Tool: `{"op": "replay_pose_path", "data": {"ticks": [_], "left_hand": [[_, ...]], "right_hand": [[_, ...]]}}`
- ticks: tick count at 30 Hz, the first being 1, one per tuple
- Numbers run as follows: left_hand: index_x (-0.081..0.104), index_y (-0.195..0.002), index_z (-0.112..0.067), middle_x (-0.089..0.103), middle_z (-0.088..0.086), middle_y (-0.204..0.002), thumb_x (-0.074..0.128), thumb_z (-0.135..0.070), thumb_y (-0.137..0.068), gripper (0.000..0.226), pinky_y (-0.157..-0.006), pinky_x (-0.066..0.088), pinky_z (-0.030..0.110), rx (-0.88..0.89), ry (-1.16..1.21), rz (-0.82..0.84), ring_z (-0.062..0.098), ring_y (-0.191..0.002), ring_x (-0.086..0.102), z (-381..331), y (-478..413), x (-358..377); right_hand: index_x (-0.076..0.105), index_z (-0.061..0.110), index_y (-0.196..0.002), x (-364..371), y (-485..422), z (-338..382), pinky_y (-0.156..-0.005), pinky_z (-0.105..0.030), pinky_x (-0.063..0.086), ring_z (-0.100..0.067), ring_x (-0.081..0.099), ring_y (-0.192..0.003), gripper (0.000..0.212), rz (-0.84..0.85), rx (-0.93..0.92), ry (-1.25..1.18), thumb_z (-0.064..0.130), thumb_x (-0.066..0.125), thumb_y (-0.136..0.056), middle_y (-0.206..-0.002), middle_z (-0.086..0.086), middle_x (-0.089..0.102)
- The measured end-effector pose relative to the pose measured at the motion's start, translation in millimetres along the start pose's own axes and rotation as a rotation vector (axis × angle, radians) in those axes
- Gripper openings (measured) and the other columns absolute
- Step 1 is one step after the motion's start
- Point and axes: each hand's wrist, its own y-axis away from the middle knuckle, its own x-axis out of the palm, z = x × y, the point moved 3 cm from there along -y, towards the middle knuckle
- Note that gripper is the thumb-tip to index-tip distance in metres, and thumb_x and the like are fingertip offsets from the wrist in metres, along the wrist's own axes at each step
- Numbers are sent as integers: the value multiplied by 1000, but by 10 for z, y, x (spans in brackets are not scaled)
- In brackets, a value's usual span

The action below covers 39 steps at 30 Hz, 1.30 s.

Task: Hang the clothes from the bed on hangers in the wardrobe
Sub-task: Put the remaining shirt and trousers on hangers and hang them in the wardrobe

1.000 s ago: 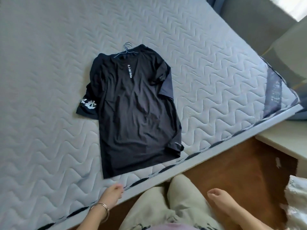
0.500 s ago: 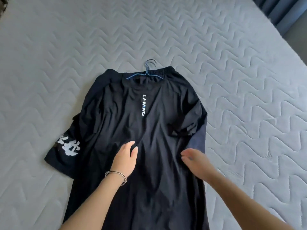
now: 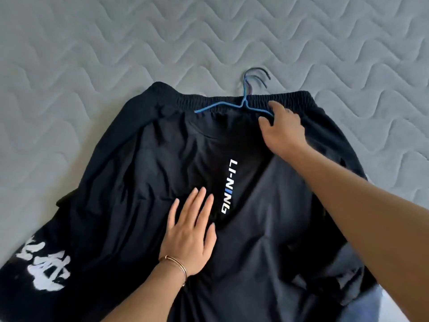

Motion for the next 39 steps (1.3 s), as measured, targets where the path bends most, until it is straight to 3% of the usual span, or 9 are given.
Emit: {"op": "replay_pose_path", "data": {"ticks": [7,14,18,23,25,27,30,35,39], "left_hand": [[35,-136,-14,44,6,-143,40,-34,-81,58,-112,13,40,11,14,4,16,-135,29,20,-4,-8],[41,-136,-15,41,4,-147,30,-37,-86,55,-115,8,35,-66,28,87,15,-138,25,-26,0,-144],[39,-139,-15,36,0,-148,30,-35,-96,48,-118,12,29,-15,316,221,16,-141,24,-197,226,-704],[60,-116,-22,60,-14,-111,37,-33,-96,33,-90,33,-5,-188,1015,-155,-6,-109,51,-628,1008,-2382],[61,-107,-21,64,-8,-99,41,-40,-93,31,-76,42,-3,-224,1203,-70,-4,-93,59,-787,1159,-2863],[57,-108,-9,64,1,-94,53,-47,-83,46,-76,55,18,-293,1344,-52,10,-85,65,-832,1294,-3315],[53,-102,-13,63,3,-86,47,-23,-89,16,-84,55,40,-350,1227,-138,22,-89,65,-768,1672,-3966],[50,-87,-14,63,-1,-77,38,-4,-92,17,-75,50,21,-183,948,-126,8,-70,61,-664,2512,-5217],[50,-90,-17,62,-4,-80,30,-7,-98,24,-62,46,12,-63,712,-153,3,-61,62,-653,3183,-6270]], "right_hand": [[68,20,-97,-219,19,262,-78,-24,39,-14,56,-82,19,20,-95,-184,29,52,-91,-69,13,55],[65,25,-74,-577,990,337,-55,-18,37,-1,42,-41,17,111,-57,-469,24,58,-89,-54,10,48],[67,16,-80,-983,1676,412,-54,-22,33,-12,34,-48,20,232,34,-655,16,51,-93,-61,2,45],[59,6,-106,-1379,2658,852,-54,-24,42,-15,46,-46,24,323,50,-961,3,36,-97,-59,-4,60],[59,5,-102,-1470,3134,1125,-55,-24,46,-12,55,-47,23,380,18,-1036,1,37,-96,-60,-2,66],[59,4,-103,-1599,3595,1395,-61,-23,49,-7,64,-54,23,438,-57,-1065,0,37,-96,-63,2,70],[62,15,-109,-1923,4220,1775,-79,-19,52,-6,71,-85,25,531,-226,-955,7,41,-96,-91,2,75],[65,29,-96,-2761,4912,2375,-76,-21,49,-6,65,-78,17,266,-501,-486,17,55,-90,-85,14,72],[63,25,-104,-3471,5311,2927,-82,-17,47,3,62,-83,20,-82,-707,-513,15,57,-88,-94,11,66]]}}
